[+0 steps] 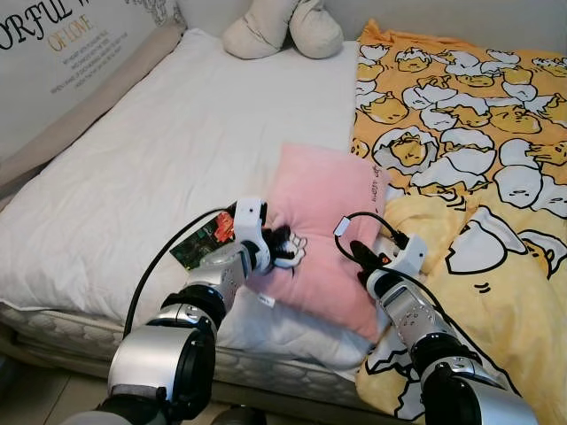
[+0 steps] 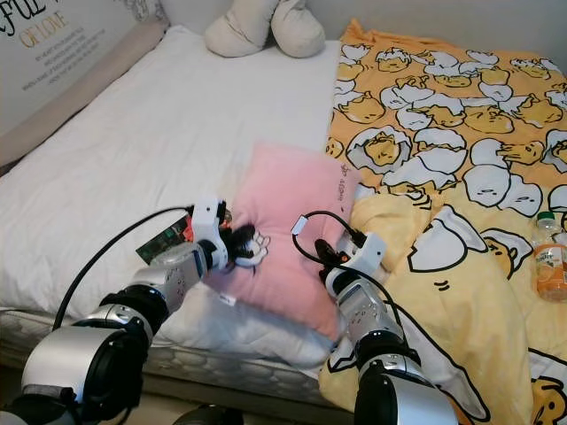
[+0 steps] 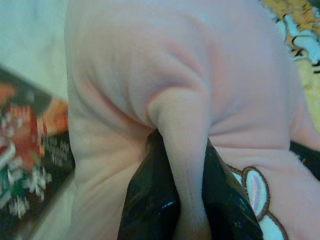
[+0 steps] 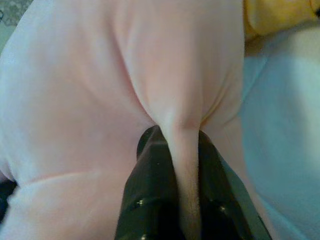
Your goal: Clean up the room
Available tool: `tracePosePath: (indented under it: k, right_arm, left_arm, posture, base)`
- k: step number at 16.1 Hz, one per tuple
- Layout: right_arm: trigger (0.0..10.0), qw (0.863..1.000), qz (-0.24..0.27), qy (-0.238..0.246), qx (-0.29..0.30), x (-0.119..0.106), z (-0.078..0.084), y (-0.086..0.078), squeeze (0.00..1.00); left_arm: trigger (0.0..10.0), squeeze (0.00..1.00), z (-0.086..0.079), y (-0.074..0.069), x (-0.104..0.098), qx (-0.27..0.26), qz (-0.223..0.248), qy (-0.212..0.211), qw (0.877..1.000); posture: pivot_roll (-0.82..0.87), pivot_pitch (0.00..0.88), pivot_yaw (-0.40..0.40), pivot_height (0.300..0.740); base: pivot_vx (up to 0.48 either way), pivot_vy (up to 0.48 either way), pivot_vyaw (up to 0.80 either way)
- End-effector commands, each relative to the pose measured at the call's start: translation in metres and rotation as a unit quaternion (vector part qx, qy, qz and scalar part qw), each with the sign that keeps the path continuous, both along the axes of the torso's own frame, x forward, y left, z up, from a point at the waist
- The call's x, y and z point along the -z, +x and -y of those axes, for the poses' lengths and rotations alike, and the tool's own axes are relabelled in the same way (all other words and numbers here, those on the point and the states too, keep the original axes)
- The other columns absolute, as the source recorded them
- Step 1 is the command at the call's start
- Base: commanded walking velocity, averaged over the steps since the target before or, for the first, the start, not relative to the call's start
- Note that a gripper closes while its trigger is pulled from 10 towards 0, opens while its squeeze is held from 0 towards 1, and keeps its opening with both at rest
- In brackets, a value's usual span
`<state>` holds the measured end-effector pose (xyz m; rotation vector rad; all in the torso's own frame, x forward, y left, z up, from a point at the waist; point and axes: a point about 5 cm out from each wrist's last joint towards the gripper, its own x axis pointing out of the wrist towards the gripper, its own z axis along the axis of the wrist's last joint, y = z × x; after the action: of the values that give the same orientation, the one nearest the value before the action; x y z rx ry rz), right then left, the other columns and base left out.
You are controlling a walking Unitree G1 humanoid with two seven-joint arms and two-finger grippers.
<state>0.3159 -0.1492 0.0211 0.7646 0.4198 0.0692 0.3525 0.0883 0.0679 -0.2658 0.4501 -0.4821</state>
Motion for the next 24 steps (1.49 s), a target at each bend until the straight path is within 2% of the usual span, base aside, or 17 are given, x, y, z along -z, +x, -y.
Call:
tracePosePath:
  k: [1,3,4,6,7,9,12,13,14,15,17,19,24]
  right_arm:
    - [0.0,1.0,0.002,-0.015,-0.007,-0.001,-0.001,0.001,0.0]
    - [0.0,0.996,0.073,-0.049,0.003,-0.03,0.006,0.018,0.0]
    - [0.0,0.995,0.087,-0.05,0.008,-0.037,0.009,0.022,0.0]
    - [0.0,0.989,0.136,-0.046,0.03,-0.066,0.024,0.035,0.0]
    - [0.0,0.988,0.143,-0.046,0.034,-0.071,0.026,0.037,0.0]
    - [0.0,0.98,0.188,-0.044,0.054,-0.1,0.035,0.048,0.0]
    - [0.0,0.974,0.218,-0.048,0.047,-0.12,0.035,0.053,0.0]
    - [0.0,0.974,0.207,-0.079,0.04,-0.115,0.034,0.051,0.0]
    - [0.0,0.974,0.19,-0.119,0.035,-0.108,0.034,0.048,0.0]
    - [0.0,0.962,0.201,-0.183,0.016,-0.103,0.03,0.039,0.0]
    - [0.0,0.959,0.205,-0.193,0.013,-0.101,0.029,0.035,0.0]
    - [0.0,0.959,0.204,-0.194,0.017,-0.097,0.03,0.029,0.0]
    - [0.0,0.955,0.207,-0.213,0.011,-0.1,0.027,0.029,0.0]
  left_arm:
    - [0.0,0.0,-0.003,0.016,-0.029,-0.002,0.066,0.002,0.998]
    - [0.0,0.0,-0.005,0.027,-0.057,0.002,0.132,-0.013,0.991]
    - [0.0,0.0,-0.005,0.029,-0.063,0.003,0.147,-0.016,0.989]
    - [0.0,0.0,-0.01,0.036,-0.086,-0.005,0.194,-0.035,0.98]
    - [0.0,0.0,-0.011,0.037,-0.089,-0.008,0.199,-0.037,0.979]
    - [0.0,0.0,-0.016,0.039,-0.099,-0.021,0.224,-0.041,0.974]
    - [0.0,0.0,-0.018,0.039,-0.108,-0.026,0.257,-0.029,0.966]
    - [2.7,0.0,-0.018,0.038,-0.108,-0.034,0.266,-0.015,0.963]
    - [8.1,0.0,-0.019,0.037,-0.107,-0.041,0.273,-0.013,0.961]
    - [10.0,0.0,-0.022,0.034,-0.105,-0.073,0.283,-0.015,0.956]
    - [10.0,0.0,-0.02,0.031,-0.103,-0.076,0.287,-0.008,0.955]
    - [10.0,0.0,-0.014,0.028,-0.095,-0.078,0.274,-0.01,0.958]
    - [10.0,0.0,-0.004,0.027,-0.092,-0.078,0.27,-0.005,0.96]
  posture:
    - [-0.05,0.0,0.056,0.74]
    - [-0.05,0.0,0.056,0.74]
    - [-0.04,0.0,0.054,0.74]
    - [-0.04,0.0,0.052,0.74]
    - [-0.04,0.0,0.051,0.74]
    - [-0.04,0.0,0.049,0.74]
    - [-0.04,0.0,0.042,0.74]
    - [-0.04,0.0,0.039,0.74]
    - [-0.03,0.0,0.035,0.74]
    - [-0.03,0.0,0.031,0.74]
    - [-0.03,0.0,0.031,0.74]
    - [-0.04,0.0,0.035,0.74]
    - [-0.05,0.0,0.046,0.74]
  base:
    - [0.0,0.0,0.0]
    - [0.0,0.0,0.0]
    - [0.0,0.0,0.0]
    - [0.0,0.0,0.0]
    - [0.0,0.0,0.0]
    - [0.0,0.0,0.0]
    - [0.0,0.0,0.0]
    - [0.0,0.0,0.0]
    - [0.0,0.0,0.0]
    - [0.0,0.469,0.0]
    - [0.0,0.472,0.0]
    - [0.0,0.469,0.0]
    - [0.0,0.479,0.55]
